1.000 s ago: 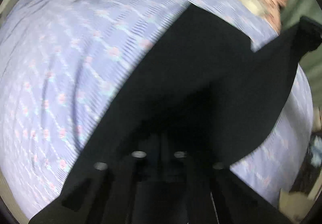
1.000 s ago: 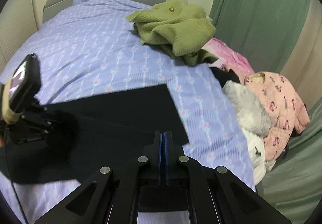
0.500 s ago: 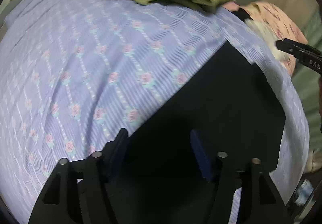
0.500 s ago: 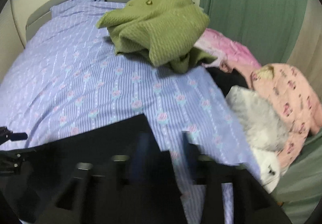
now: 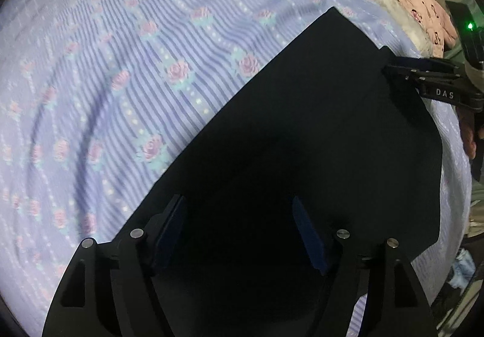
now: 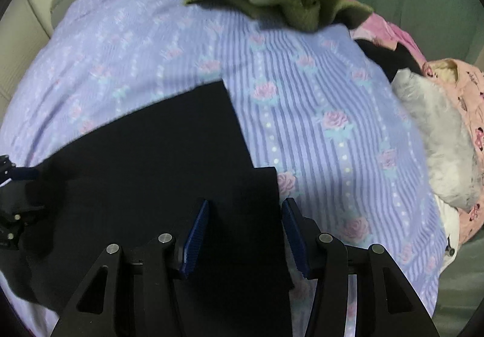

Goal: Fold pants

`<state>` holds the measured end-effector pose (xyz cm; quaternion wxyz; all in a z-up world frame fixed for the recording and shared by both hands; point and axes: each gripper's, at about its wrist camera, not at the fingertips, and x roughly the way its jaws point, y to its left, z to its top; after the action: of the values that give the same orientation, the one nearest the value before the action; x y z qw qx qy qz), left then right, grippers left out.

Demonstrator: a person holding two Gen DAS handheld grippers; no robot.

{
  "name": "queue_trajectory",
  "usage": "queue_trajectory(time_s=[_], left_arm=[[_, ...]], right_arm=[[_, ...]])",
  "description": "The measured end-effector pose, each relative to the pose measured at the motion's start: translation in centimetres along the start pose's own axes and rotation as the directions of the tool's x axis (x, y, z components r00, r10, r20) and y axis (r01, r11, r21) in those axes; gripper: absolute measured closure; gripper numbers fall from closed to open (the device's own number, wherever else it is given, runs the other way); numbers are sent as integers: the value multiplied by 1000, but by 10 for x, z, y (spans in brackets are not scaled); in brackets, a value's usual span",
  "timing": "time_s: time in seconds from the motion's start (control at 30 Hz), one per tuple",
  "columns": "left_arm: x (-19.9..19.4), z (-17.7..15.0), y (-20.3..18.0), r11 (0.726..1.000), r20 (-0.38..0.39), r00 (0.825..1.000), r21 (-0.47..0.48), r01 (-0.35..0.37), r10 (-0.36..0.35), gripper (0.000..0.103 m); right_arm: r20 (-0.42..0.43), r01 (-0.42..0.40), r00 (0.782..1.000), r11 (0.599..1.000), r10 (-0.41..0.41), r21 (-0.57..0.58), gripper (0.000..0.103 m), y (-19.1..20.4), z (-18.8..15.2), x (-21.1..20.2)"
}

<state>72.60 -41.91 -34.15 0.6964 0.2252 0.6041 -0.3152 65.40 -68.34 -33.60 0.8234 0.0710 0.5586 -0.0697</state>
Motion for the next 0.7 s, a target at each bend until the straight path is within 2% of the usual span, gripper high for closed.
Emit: queue_trajectory(time_s=[0.03,0.1,0.13,0.2,0.23,0.27,0.33,0.4,0.5,0.57,0.7], left_arm=[[5,2,2,1000,-11,1000,0,11,-11,26],[11,5,5,1000,-16,1000,0,22,-22,21],[13,6,7,1000,-21,999,-3,31,-31,21],[17,7,8,999,-28,999,-9,43,-43,22],[17,6,7,999,-24,999,-6,40,-41,31],[16,5,6,999,-12,999,1,38,-38,42],[10,3,5,1000,4,1000,9,29,-29,97],[2,2,8,999,10,999,-10,54,-54,98],[-22,1,17,999,85,996,-26,42,-39,99],[-29,6,25,997,101,994,-67,43,-36,99],[-16,19,35,996,52,998,-90,-13,18,99]], right_arm=[[-5,-14,1000,1000,14,9,52,-1,0,4],[8,4,1000,1000,-4,11,60,0,-2,6],[17,19,1000,1000,-19,8,68,0,-3,6],[36,31,999,999,-31,10,76,-1,-6,3],[45,45,998,999,-46,14,86,-1,-7,1],[57,57,997,998,-58,14,91,-2,-7,-3],[89,64,994,998,-65,14,94,0,-6,-15],[120,77,990,997,-76,-1,94,6,-3,-26],[182,98,979,995,-93,-21,94,14,11,-42],[202,108,974,994,-100,-30,94,20,29,-41],[166,124,979,992,-116,-38,94,26,57,-17]])
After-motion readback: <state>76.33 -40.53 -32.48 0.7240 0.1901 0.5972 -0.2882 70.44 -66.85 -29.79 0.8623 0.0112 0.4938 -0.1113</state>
